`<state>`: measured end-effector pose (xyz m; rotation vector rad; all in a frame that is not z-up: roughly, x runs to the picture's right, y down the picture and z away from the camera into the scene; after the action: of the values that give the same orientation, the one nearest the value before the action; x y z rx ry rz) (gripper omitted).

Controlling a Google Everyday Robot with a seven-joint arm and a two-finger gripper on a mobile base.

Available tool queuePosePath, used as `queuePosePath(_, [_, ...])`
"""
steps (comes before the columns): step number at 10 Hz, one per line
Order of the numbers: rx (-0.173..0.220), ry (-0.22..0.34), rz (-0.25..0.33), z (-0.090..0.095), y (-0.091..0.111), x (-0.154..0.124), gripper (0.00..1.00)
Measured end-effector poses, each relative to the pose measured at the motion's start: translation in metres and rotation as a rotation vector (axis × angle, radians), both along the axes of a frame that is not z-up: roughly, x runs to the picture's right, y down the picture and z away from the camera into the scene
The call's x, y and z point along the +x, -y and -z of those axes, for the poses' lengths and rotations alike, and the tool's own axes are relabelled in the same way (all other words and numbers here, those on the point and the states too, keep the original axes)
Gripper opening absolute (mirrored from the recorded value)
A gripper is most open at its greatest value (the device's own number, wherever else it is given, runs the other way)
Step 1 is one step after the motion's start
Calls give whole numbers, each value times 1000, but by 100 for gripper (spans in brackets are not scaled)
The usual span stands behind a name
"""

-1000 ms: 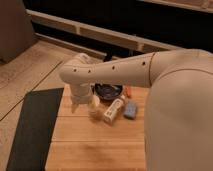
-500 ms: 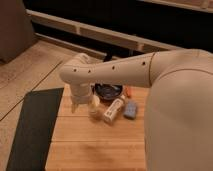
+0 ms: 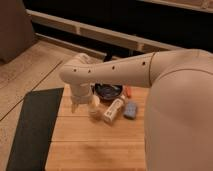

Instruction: Place the bottle in the ceramic bowl

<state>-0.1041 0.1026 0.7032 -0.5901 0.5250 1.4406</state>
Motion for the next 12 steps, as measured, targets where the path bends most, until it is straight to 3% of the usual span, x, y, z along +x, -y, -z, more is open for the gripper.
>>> queuePosePath(9, [10,-1,2,-1,4,0,65])
queuePosePath(10, [50,-1,3,-6,19,1,65])
queuePosePath(12, [208,-27,23,-15,77,19,65])
